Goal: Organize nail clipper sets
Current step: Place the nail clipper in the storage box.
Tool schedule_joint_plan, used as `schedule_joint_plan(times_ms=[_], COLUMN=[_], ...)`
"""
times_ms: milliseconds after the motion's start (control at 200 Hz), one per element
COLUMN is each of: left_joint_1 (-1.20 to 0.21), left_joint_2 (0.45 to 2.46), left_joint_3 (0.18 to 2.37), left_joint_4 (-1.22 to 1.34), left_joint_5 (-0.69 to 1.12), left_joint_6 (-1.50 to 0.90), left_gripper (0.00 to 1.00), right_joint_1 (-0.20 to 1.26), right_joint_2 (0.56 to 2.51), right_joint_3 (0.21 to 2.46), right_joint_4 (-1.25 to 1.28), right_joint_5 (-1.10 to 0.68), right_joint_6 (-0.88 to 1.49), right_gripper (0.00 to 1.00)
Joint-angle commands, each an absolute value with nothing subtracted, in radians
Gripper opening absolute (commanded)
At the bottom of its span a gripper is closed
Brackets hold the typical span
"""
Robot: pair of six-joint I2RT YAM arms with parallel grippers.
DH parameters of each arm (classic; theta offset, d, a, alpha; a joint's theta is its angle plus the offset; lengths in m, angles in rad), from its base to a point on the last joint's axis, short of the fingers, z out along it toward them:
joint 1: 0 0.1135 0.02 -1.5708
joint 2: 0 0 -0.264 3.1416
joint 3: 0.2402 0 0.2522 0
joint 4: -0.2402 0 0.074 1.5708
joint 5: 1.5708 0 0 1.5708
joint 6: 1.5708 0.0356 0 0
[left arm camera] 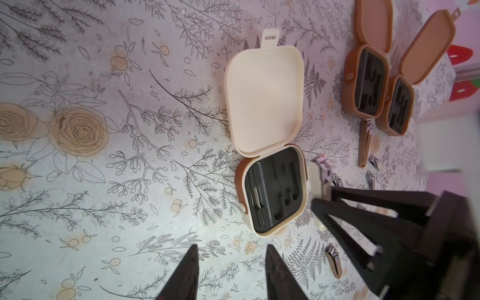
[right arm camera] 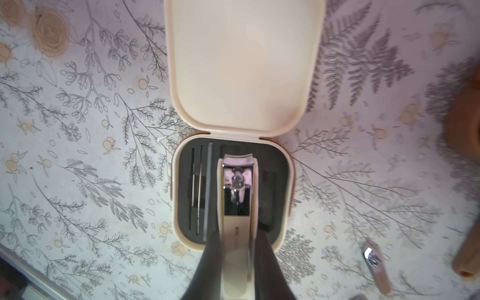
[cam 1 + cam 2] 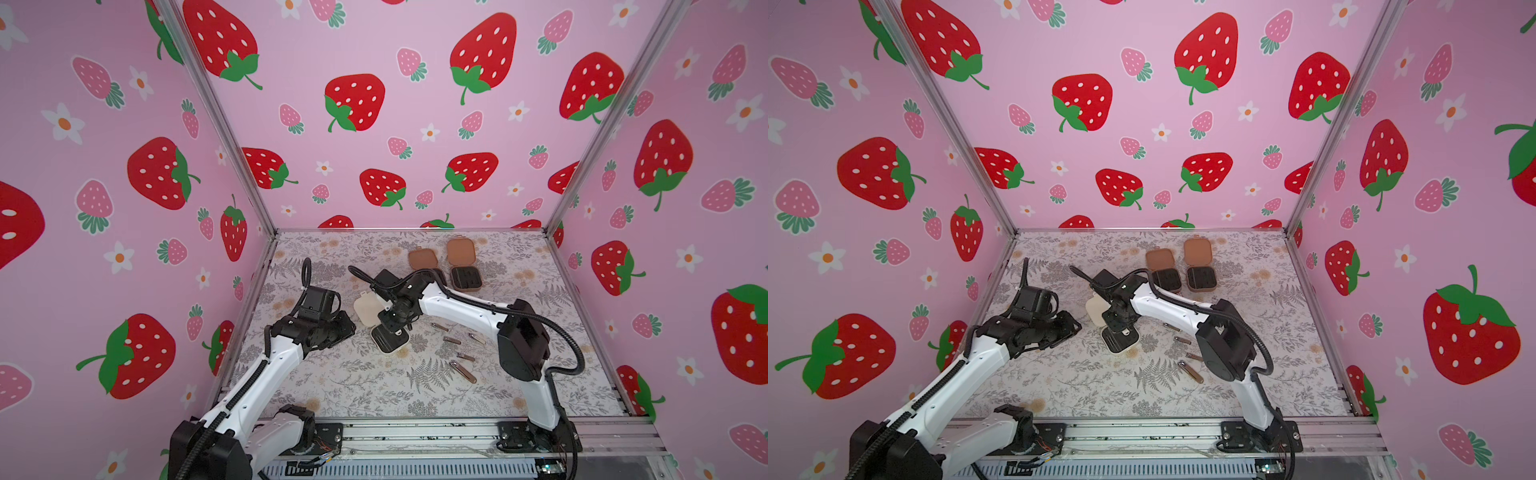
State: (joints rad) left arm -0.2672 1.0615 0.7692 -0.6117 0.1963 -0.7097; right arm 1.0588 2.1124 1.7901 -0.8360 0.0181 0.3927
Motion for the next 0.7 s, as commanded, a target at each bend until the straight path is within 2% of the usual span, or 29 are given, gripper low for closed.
schedule_joint_plan(times_ms=[0, 695], left_joint_1=[-0.261, -0.229], left_joint_2=[1.041, 1.031], left_joint_3=[0.753, 0.767], left_joint_4=[-0.584, -0.607], left_joint_5=[0.221, 0.213], left_joint_6=[-0.700, -0.675], left_gripper=[0.44, 0.44], right_joint_1=[1.056, 1.058], right_joint_2=[2.141, 2.215], right_joint_3=[1.822, 1.790], right_joint_4=[-0.861, -0.818], right_joint_5=[0.000, -0.083], right_joint_6=[0.442, 0.495], right_gripper=[0.08, 0.08])
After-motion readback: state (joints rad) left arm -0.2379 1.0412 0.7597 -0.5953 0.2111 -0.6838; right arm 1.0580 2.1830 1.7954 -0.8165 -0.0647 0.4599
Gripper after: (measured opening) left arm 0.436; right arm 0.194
